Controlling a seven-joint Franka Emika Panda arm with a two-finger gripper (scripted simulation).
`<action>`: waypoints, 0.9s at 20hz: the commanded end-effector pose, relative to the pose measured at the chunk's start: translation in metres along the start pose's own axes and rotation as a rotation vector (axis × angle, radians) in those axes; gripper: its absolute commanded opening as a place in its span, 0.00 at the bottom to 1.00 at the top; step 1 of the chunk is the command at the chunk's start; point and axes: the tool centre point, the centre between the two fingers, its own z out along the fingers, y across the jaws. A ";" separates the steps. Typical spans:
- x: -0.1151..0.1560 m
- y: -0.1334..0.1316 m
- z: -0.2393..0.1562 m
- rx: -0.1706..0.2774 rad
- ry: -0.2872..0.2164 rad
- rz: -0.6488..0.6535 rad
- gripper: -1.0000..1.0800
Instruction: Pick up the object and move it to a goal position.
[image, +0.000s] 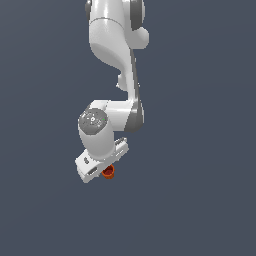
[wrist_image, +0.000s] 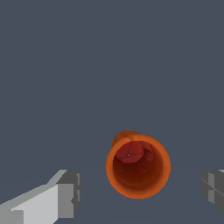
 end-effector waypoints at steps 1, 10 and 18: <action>-0.001 0.002 0.002 0.002 0.000 -0.014 0.96; -0.001 0.003 0.013 0.003 -0.001 -0.016 0.96; -0.002 0.002 0.051 0.003 -0.001 -0.019 0.96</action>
